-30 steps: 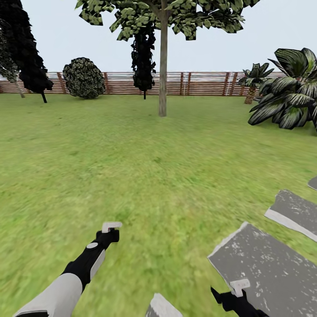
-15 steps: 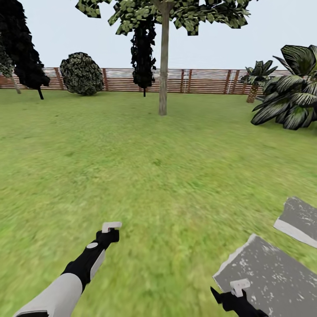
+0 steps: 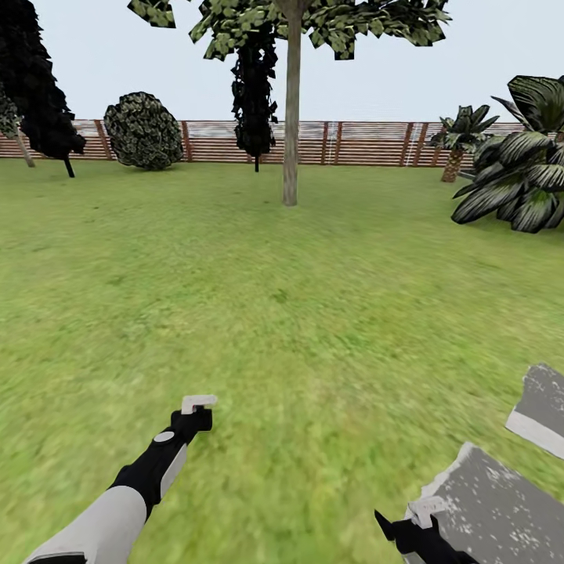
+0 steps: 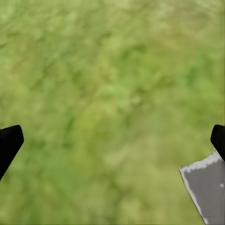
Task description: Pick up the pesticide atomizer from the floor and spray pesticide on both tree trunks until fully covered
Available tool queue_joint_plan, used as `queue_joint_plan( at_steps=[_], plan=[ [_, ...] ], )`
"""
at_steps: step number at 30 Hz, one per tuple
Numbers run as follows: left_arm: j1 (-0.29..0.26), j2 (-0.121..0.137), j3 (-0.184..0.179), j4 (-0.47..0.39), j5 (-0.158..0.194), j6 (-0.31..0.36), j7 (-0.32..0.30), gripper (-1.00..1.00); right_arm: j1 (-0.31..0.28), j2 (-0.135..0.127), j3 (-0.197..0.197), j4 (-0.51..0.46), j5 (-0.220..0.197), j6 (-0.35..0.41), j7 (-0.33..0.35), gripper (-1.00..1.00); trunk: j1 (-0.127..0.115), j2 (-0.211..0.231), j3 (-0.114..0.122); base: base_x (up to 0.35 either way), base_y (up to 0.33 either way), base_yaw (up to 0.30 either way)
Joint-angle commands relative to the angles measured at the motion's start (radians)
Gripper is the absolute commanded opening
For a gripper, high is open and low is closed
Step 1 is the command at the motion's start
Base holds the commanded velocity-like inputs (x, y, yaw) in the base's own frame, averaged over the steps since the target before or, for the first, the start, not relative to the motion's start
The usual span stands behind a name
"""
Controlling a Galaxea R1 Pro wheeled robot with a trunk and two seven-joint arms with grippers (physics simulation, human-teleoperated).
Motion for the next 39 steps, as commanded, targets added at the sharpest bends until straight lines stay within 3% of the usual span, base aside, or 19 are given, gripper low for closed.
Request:
queue_joint_plan(
  at_steps=[1, 39],
  plan=[
    [0.000, 0.000, 0.000, 0.000, 0.000, 0.000, 0.001, -1.00, 0.000, 0.000, 0.000, 0.000, 0.000, 0.000, 0.000, 1.00, 0.000, 0.000, 0.000, 0.338, 0.000, 0.000],
    [0.000, 0.000, 0.000, 0.000, 0.000, 0.000, 0.001, -1.00, 0.000, 0.000, 0.000, 0.000, 0.000, 0.000, 0.000, 1.00, 0.000, 0.000, 0.000, 0.338, 0.000, 0.000]
  ],
)
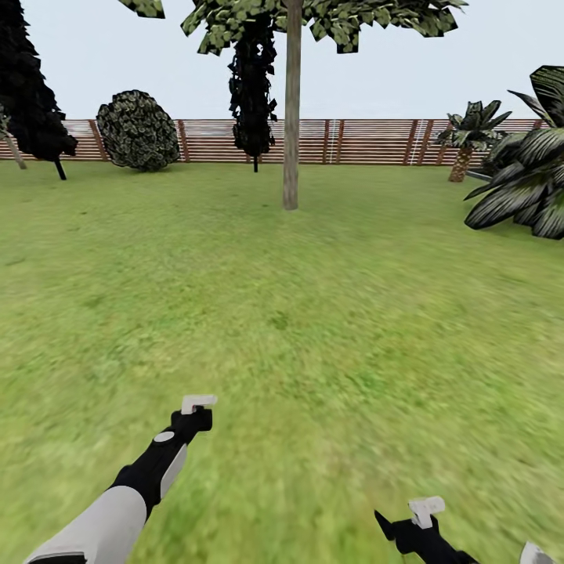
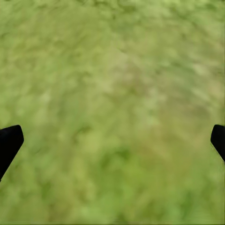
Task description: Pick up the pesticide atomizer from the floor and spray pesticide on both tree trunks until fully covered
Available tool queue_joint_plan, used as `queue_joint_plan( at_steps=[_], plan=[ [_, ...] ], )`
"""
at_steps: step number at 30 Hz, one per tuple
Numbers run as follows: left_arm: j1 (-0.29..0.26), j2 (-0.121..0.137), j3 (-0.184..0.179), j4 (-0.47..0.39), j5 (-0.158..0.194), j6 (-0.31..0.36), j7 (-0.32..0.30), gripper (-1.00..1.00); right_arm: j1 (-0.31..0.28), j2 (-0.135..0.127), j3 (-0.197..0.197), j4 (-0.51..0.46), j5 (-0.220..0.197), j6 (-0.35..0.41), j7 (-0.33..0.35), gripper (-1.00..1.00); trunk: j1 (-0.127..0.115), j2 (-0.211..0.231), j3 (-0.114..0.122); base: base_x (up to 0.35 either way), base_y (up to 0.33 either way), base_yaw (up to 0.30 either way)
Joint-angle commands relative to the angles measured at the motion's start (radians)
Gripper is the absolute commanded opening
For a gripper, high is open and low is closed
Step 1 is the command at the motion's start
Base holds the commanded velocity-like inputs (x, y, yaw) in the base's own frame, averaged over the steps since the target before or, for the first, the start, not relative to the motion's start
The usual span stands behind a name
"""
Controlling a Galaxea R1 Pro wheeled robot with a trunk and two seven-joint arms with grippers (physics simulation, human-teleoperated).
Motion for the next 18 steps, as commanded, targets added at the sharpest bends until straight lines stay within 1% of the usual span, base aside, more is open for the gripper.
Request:
queue_joint_plan(
  at_steps=[1, 18],
  plan=[
    [0.000, 0.000, 0.000, 0.000, 0.000, 0.000, 0.001, -1.00, 0.000, 0.000, 0.000, 0.000, 0.000, 0.000, 0.000, 1.00, 0.000, 0.000, 0.000, 0.338, 0.000, 0.000],
    [0.000, 0.000, 0.000, 0.000, 0.000, 0.000, 0.001, -1.00, 0.000, 0.000, 0.000, 0.000, 0.000, 0.000, 0.000, 1.00, 0.000, 0.000, 0.000, 0.338, 0.000, 0.000]
  ],
)
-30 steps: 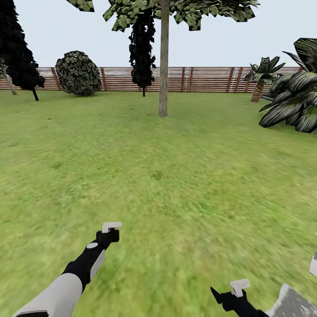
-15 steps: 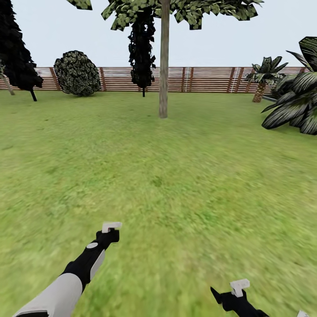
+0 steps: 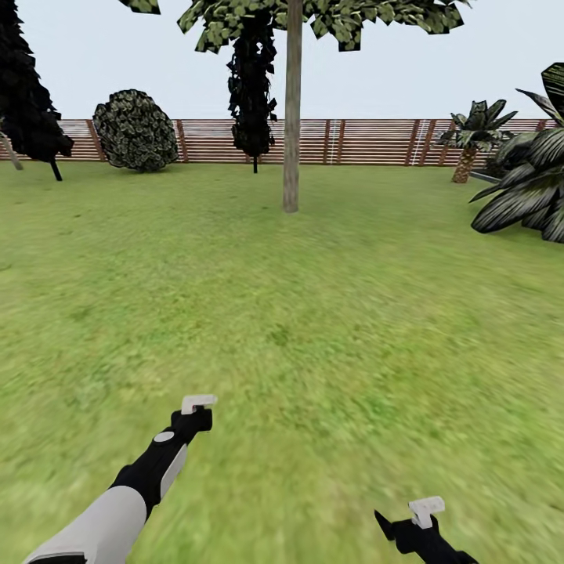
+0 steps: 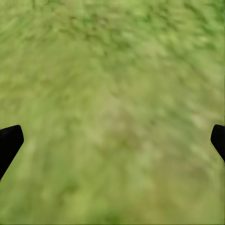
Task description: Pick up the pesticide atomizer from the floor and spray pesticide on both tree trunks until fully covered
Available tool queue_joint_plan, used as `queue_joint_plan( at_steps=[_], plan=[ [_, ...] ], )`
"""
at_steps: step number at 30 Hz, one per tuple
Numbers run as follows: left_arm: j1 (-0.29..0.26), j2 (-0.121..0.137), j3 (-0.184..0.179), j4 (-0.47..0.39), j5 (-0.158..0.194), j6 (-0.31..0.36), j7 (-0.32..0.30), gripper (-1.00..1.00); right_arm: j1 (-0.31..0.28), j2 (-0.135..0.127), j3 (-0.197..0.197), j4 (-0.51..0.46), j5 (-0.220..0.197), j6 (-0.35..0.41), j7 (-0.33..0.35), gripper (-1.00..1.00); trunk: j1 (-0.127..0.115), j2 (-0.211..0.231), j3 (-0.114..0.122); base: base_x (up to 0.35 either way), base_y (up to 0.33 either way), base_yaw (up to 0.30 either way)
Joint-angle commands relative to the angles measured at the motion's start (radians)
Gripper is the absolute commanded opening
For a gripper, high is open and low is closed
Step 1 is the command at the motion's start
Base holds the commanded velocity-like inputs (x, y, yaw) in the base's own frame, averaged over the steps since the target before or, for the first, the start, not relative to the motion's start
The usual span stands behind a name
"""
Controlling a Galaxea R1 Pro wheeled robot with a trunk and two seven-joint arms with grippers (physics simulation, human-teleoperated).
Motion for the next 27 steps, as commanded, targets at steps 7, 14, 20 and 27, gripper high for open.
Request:
queue_joint_plan(
  at_steps=[7, 14, 20, 27],
  plan=[
    [0.000, 0.000, 0.000, 0.000, -0.001, 0.000, 0.001, -1.00, 0.000, 0.000, 0.000, 0.000, 0.000, 0.000, 0.000, 1.00, 0.000, 0.000, 0.000, 0.338, 0.000, 0.000],
    [0.000, 0.000, 0.000, 0.000, -0.001, 0.000, 0.001, -1.00, 0.000, 0.000, 0.000, 0.000, 0.000, 0.000, 0.000, 1.00, 0.000, 0.000, 0.000, 0.338, 0.000, 0.000],
    [0.000, -0.001, 0.000, 0.000, 0.000, 0.000, 0.001, -1.00, 0.000, 0.000, 0.000, 0.000, 0.000, 0.000, 0.000, 1.00, 0.000, 0.000, 0.000, 0.338, 0.000, 0.000],
    [0.000, -0.002, 0.000, 0.000, 0.000, 0.000, 0.001, -1.00, 0.000, 0.000, 0.000, 0.000, 0.000, 0.000, 0.000, 1.00, 0.000, 0.000, 0.000, 0.338, 0.000, 0.000]
  ],
)
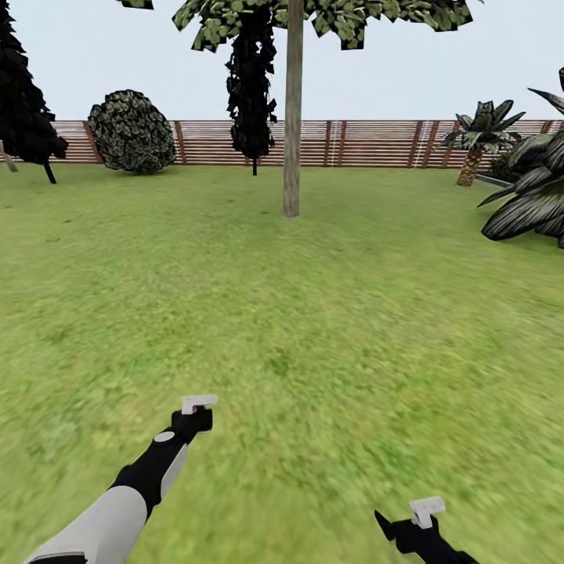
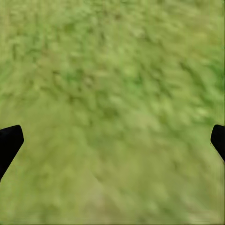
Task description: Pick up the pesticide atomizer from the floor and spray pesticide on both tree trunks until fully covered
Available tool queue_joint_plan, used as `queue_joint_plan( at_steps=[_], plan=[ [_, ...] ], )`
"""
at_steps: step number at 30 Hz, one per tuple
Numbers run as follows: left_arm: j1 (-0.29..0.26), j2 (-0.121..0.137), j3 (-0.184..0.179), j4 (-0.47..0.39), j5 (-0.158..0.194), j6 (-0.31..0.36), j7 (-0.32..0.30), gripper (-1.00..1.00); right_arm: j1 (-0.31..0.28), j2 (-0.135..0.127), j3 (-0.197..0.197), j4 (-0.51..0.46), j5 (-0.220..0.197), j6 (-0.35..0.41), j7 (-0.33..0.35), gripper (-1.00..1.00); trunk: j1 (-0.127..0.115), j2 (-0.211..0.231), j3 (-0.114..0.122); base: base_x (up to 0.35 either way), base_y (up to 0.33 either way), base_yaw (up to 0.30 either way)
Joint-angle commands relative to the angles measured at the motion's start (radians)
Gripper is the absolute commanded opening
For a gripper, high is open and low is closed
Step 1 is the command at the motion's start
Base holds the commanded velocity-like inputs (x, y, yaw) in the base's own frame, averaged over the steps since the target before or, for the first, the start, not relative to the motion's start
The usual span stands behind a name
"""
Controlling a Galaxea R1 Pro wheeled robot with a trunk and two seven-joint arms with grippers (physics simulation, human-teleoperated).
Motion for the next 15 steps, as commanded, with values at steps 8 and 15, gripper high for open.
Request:
queue_joint_plan(
  at_steps=[8, 15],
  plan=[
    [0.000, 0.000, 0.000, 0.001, 0.000, 0.000, 0.001, -1.00, 0.000, 0.000, 0.000, 0.000, 0.000, 0.000, 0.000, 1.00, 0.000, 0.000, 0.000, 0.338, 0.000, 0.000],
    [0.000, 0.000, 0.000, 0.001, 0.000, 0.000, 0.001, -1.00, 0.000, 0.000, 0.000, 0.000, 0.000, 0.000, 0.000, 1.00, 0.000, 0.000, 0.000, 0.338, 0.000, 0.000]
  ],
)
